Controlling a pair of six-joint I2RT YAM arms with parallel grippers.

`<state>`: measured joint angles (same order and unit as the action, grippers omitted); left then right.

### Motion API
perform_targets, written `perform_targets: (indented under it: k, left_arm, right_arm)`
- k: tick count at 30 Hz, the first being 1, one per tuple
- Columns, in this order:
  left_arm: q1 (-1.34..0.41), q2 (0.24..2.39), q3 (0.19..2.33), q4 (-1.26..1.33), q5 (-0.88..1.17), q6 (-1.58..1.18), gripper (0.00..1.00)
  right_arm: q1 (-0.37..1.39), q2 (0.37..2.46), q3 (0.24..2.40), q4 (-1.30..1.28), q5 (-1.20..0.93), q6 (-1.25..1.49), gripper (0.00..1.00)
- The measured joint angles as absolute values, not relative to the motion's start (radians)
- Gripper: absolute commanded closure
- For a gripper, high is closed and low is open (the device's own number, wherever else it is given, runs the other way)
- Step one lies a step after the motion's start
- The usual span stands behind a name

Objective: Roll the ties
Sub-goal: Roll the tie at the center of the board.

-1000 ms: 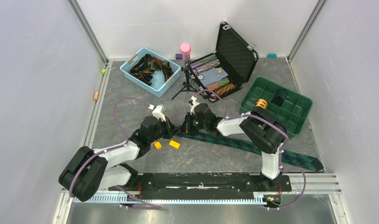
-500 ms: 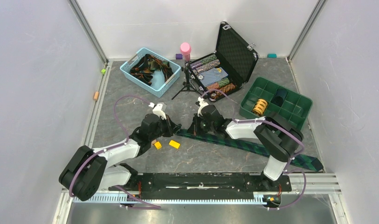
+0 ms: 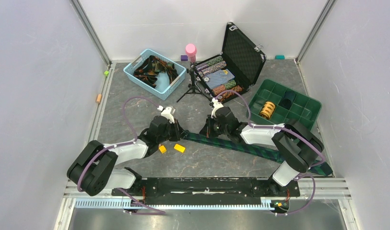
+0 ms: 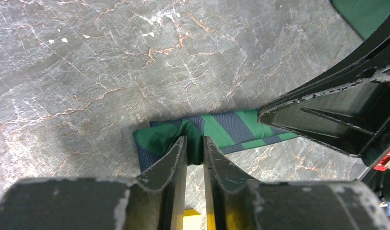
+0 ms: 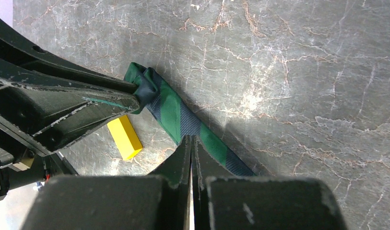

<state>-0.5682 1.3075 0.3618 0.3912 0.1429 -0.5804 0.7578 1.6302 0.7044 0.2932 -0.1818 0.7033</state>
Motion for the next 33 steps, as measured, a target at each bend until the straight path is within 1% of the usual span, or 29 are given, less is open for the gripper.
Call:
perform_targets:
  k: [2, 7, 10, 15, 19, 33]
  left_arm:
    - [-0.57, 1.317, 0.364, 0.394, 0.146, -0.579, 0.64]
    - [-0.574, 1.338, 0.364, 0.401, 0.162, -0.579, 0.61]
    - [-0.574, 1.345, 0.364, 0.41, 0.165, -0.579, 0.68]
    - [-0.574, 1.349, 0.364, 0.421, 0.168, -0.579, 0.87]
    - [-0.574, 1.349, 0.364, 0.422, 0.168, -0.579, 0.98]
    - [-0.574, 1.349, 0.361, 0.422, 0.164, -0.58, 0.98]
  right_arm:
    - [0.757, 1.63, 0.704, 0.29, -0.182, 0.701, 1.0]
    - [0.756, 1.63, 0.704, 0.289, -0.182, 0.701, 1.0]
    - [0.756, 1.63, 0.704, 0.29, -0.182, 0.701, 1.0]
    - [0.756, 1.632, 0.705, 0.29, -0.188, 0.701, 1.0]
    - [0.756, 1.657, 0.727, 0.292, -0.218, 0.701, 1.0]
    - [0.756, 1.796, 0.786, 0.441, -0.402, 0.774, 1.0]
